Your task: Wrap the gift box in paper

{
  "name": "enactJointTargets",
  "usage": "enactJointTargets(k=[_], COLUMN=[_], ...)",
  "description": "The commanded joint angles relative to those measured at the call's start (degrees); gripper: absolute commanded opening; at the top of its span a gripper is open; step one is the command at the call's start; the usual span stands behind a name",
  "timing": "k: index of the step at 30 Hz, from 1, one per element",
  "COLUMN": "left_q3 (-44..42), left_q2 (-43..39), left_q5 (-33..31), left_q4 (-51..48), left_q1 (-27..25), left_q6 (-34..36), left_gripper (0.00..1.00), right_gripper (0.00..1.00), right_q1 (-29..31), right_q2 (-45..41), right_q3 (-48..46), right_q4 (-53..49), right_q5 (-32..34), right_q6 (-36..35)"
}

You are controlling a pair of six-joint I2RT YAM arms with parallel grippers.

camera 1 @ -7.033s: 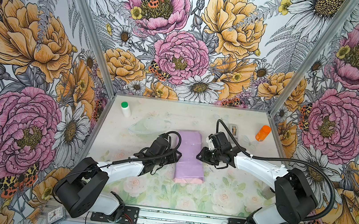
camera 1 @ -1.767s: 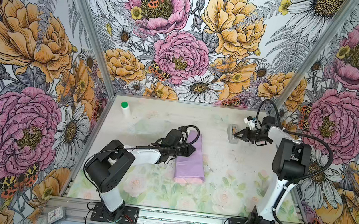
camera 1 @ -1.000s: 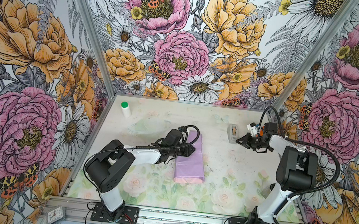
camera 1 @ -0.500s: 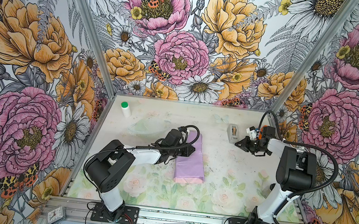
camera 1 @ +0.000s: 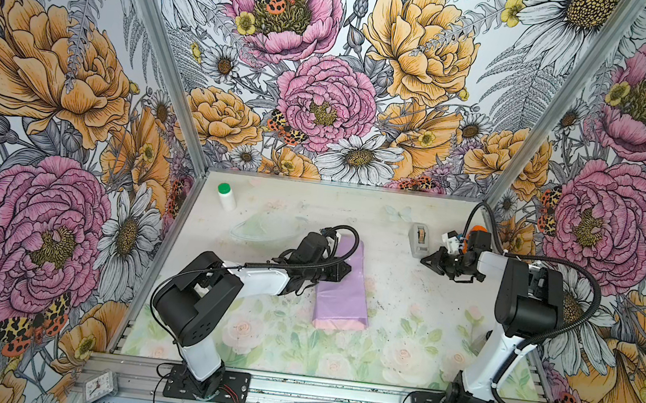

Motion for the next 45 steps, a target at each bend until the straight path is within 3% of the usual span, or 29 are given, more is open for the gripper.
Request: enactJointTargets(k=[1,8,20,27,33,38,45], left_q3=[-1.85,-1.84,-1.55,-1.53,-1.39,-1.65,-1.62], left_q2=[0.81,0.61,0.74,0.61,1.05,0.82,1.0], left_q5=[-0.42,-0.44,-0.46,-0.62,-0.57,-0.97,-0.74], left_q4=[-4.93,-5.02,-5.12,-5.27,-5.26,-5.28,-4.94], left_q1=[0.15,0.09,0.12,0.09,-0.09,-0.1,-0.33], left_q6=[1.09,1.13,1.27,1.36,1.36,1.43,1.45], left_gripper=[0.17,0.16,0.16,0.16,0.16,0.16,0.16], right_gripper=[0.0,0.0,0.0,0.0,0.0,0.0,0.0], right_q1=[-0.39,-0.43,-0.78,0.5,8.32,15.76,25.39], right_q2=[0.7,0.3,-1.79,-11.4,-23.01,-28.84,-39.1], right_q3=[-1.12,-1.49,-3.01,-6.8,-10.43,-14.48,-28.43], right_q4=[1.36,2.0,2.2,4.43,3.48,5.71,23.95], right_q5=[2.21,6.47,7.93,1.33,-5.14,-0.15,5.9], right_q6=[1.64,3.97,5.29,2.28,-3.91,6.03,23.25])
